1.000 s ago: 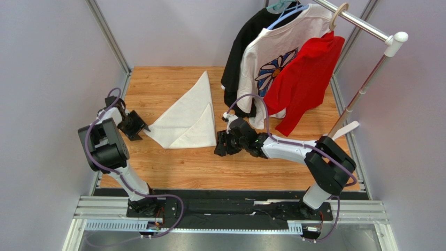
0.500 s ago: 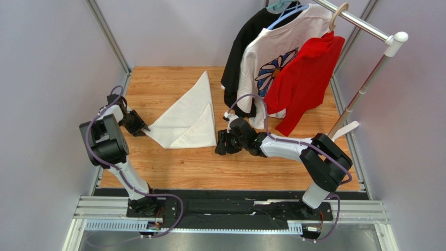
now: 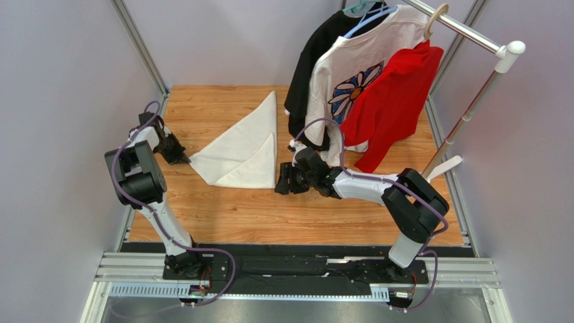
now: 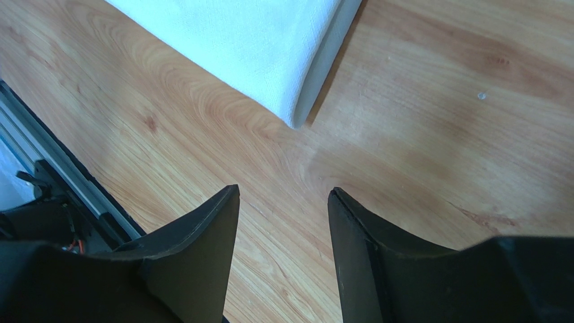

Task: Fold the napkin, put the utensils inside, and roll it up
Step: Fold the napkin

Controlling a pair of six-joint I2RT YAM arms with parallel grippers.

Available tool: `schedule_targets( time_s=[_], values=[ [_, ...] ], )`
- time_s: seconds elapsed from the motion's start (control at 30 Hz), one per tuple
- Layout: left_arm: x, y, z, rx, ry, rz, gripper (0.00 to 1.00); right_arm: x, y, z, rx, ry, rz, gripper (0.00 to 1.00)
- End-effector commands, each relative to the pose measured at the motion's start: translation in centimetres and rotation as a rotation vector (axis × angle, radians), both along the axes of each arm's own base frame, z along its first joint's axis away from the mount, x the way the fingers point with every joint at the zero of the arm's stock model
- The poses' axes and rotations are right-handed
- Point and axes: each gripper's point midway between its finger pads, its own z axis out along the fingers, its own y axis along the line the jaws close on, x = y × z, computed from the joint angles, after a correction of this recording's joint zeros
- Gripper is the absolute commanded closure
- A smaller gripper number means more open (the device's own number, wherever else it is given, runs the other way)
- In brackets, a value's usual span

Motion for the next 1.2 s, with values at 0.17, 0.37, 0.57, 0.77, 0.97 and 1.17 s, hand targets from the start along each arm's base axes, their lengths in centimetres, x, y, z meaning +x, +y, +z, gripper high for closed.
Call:
schedule_targets(
  time_s=[0.17,0.37,0.57,0.77,0.97,1.17],
  values=[
    [5.7,2.3,2.2,0.066,-0.049,-0.065,1.0,4.2,1.7,2.6,0.157,0.015,-0.169,0.45],
    [7.9,4.0,1.5,0.137,0.003,-0.078,1.0,4.7,1.9,1.8,0.156,0.038,-0.187,0.46],
    [8.6,5.4,2.1,0.234,0.02,-0.065,0.85,5.8,3.1,2.0,0.215,0.054,-0.223,0.45],
    [8.1,5.0,5.8,0.31,-0.018,-0.045,0.11,8.0,5.2,2.1,0.349,0.086,-0.291,0.45],
    [6.2,4.9,9.2,0.384,-0.048,-0.025,0.07,10.7,7.4,2.2,0.402,0.123,-0.337,0.46],
    [4.8,0.7,13.1,0.351,-0.162,-0.088,0.06,12.4,7.7,-1.3,0.349,0.154,-0.395,0.47]
  ],
)
